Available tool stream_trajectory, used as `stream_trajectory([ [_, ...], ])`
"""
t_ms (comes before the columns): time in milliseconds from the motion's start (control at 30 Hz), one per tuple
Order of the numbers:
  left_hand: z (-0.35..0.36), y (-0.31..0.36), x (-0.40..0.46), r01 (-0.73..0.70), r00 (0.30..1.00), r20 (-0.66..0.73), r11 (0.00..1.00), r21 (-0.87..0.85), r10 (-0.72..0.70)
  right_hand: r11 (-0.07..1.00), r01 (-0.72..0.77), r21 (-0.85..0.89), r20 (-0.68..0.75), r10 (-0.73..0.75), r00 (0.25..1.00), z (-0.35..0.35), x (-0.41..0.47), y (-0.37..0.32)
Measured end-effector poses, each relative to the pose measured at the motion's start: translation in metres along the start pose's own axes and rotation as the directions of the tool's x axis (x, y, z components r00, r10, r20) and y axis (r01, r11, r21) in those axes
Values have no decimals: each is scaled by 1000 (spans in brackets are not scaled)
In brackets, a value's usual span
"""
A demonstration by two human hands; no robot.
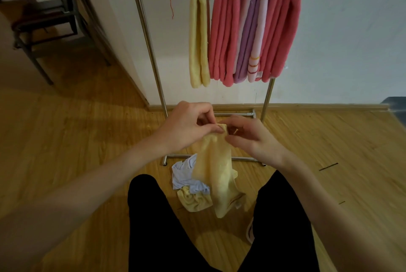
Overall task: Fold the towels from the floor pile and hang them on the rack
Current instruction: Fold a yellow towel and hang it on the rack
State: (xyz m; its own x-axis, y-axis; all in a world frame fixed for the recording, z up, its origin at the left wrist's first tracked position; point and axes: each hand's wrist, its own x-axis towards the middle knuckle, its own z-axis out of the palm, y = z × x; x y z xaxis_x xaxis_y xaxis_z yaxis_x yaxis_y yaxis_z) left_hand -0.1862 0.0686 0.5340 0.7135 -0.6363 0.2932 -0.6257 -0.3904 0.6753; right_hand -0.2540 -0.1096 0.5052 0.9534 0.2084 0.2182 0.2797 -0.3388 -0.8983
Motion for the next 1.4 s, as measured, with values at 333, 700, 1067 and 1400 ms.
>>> stream_trajectory([
  [333,-12,-23,-9,151,988,77,962,-226,-137,994,36,-104,-84,-45,995,-10,18,7],
  [700,17,-88,-51,167,979,109,984,60,-173,994,57,-95,-54,-62,997,-15,19,2],
  [1067,-40,-58,-26,-131,988,-35,925,358,153,992,-52,-114,-351,9,936,-36,6,16],
  [1400,-45,-11,-20,-179,983,-24,974,141,184,991,-5,-137,-502,-65,863,-50,17,11],
])
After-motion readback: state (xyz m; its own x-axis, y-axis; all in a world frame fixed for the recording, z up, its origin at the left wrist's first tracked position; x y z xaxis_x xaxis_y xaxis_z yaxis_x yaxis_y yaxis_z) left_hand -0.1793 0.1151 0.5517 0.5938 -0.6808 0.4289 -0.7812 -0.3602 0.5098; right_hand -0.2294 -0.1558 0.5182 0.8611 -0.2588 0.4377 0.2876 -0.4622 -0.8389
